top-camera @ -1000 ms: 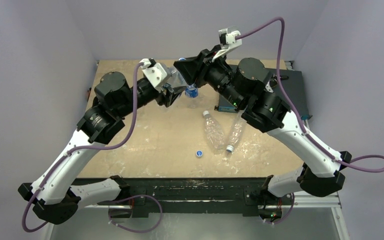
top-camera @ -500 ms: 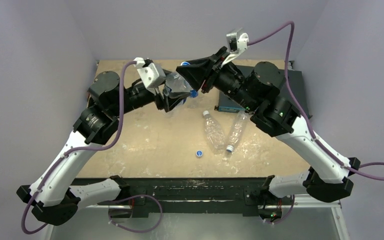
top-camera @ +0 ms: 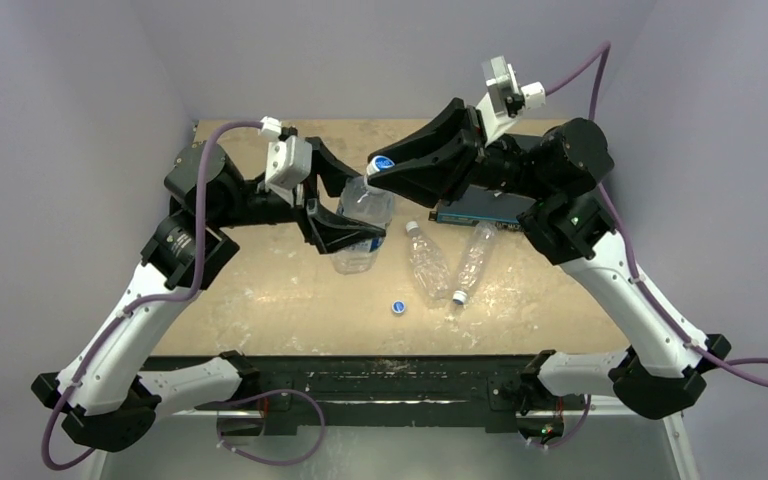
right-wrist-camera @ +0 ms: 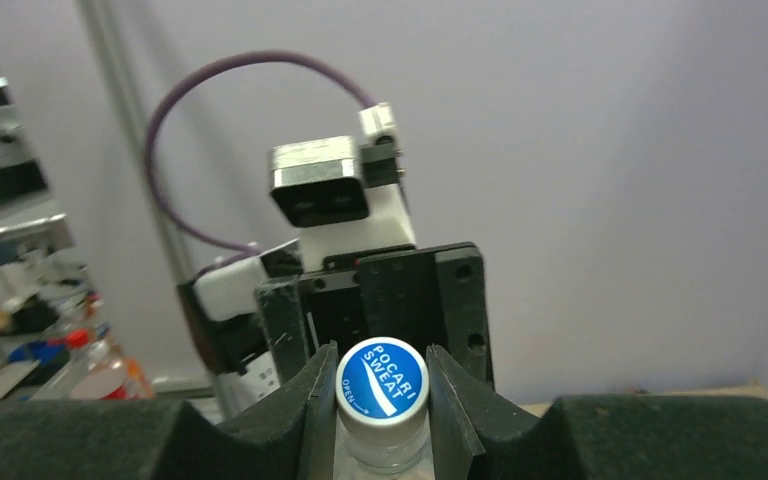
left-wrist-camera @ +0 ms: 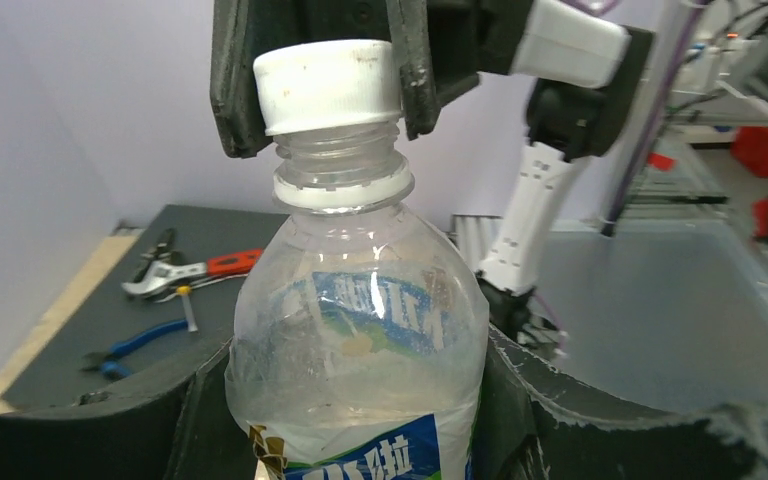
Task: Unscrew the bottle caps
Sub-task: Unscrew the bottle cap from the plastic bottle.
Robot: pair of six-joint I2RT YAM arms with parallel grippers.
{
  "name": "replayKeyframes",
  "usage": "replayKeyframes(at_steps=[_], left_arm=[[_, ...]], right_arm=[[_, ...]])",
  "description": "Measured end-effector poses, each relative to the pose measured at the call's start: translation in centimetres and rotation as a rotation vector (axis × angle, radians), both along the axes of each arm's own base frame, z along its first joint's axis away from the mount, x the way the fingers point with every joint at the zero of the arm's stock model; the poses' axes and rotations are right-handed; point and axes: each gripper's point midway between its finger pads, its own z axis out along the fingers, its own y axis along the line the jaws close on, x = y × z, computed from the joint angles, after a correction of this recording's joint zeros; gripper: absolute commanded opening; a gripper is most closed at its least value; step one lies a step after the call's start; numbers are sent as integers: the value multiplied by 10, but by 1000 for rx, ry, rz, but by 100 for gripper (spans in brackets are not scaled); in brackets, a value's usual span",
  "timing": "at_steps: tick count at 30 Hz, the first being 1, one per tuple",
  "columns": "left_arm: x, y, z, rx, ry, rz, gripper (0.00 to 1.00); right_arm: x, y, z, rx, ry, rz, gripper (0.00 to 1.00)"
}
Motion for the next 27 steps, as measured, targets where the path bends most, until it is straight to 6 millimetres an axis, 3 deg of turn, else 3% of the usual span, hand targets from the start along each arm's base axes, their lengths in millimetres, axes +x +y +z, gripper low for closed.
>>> replayKeyframes(at_steps=[3, 9, 20, 27], left_arm=[[-21, -1, -1, 7, 39, -114, 0], [-36, -1, -7, 30, 70, -202, 0], [-21, 0, -22, 76, -8, -121, 0], [-26, 5, -56, 182, -44, -146, 0]], right_arm=[[-23, -2, -2, -3, -63, 153, 0], [-33, -3, -7, -23, -91, 227, 0], [-10, -7, -8, -32, -55, 86, 0], [8, -24, 27, 0, -103, -36, 0]])
